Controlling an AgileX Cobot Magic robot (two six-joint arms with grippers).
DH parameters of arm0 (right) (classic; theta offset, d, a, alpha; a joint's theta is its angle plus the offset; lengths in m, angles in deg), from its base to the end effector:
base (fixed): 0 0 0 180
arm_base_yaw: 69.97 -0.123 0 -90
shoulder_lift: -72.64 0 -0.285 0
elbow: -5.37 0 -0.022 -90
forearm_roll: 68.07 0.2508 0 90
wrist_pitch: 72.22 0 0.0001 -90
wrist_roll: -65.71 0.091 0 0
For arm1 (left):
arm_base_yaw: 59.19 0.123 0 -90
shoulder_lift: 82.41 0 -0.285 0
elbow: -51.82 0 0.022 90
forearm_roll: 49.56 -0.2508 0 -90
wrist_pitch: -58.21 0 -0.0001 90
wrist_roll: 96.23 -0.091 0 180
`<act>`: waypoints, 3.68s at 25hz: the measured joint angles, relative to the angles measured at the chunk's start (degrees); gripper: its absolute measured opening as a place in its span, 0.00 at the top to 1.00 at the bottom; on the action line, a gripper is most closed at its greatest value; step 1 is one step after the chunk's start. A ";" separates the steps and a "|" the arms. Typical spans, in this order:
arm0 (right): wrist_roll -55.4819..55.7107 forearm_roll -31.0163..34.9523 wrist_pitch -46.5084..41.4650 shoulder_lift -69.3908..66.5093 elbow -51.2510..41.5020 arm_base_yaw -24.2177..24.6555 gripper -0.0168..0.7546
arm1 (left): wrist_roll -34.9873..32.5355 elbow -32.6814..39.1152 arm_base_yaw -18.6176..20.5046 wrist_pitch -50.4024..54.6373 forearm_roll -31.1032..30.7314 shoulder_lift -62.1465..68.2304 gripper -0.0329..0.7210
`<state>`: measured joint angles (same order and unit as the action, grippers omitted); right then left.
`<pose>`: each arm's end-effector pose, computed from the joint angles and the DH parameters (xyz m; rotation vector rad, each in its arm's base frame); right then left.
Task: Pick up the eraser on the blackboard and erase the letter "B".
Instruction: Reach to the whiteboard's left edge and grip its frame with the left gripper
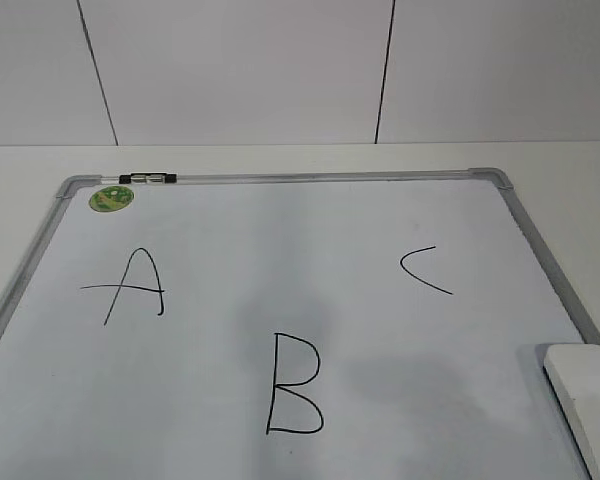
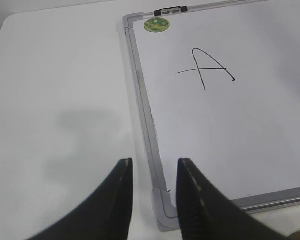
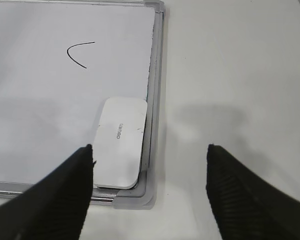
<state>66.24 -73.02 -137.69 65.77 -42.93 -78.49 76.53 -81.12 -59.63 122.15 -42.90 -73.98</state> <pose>-0.0104 -0.0088 0.2722 -0.1371 2.0979 -0.0093 -0.0089 -0.0094 0.2807 0.1496 2.0740 -0.0675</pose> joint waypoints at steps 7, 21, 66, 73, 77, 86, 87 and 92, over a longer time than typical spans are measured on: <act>0.00 0.00 0.00 0.00 0.00 0.00 0.27 | 0.00 0.00 0.00 0.00 0.00 0.00 0.66; 0.00 1.14 -6.43 -10.38 4.81 0.00 0.27 | 0.00 0.00 0.00 0.00 0.08 0.00 0.66; 3.72 13.54 -6.62 -37.71 11.61 0.00 0.27 | 0.00 -20.58 0.00 -8.91 1.16 70.70 0.65; 3.72 13.34 -6.62 -40.21 11.61 0.00 0.27 | 0.00 -24.15 0.00 -12.59 1.16 82.28 0.65; 3.72 13.34 -6.52 -41.89 11.61 0.00 0.27 | 0.00 -26.51 0.00 -13.86 1.70 88.44 0.65; 3.72 12.41 -6.41 -42.94 11.61 0.00 0.27 | 0.00 -33.53 0.00 -15.85 1.89 99.27 0.65; 3.72 12.36 -6.41 -43.03 11.61 0.00 0.27 | 0.00 -34.52 0.00 -15.97 1.89 100.49 0.65; 3.72 12.36 -6.41 -43.03 11.61 0.00 0.27 | -0.14 -37.51 0.00 -15.95 1.72 105.18 0.65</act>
<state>69.96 -60.65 -144.10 22.74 -31.33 -78.49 76.39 -118.63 -59.63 106.20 -41.19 31.20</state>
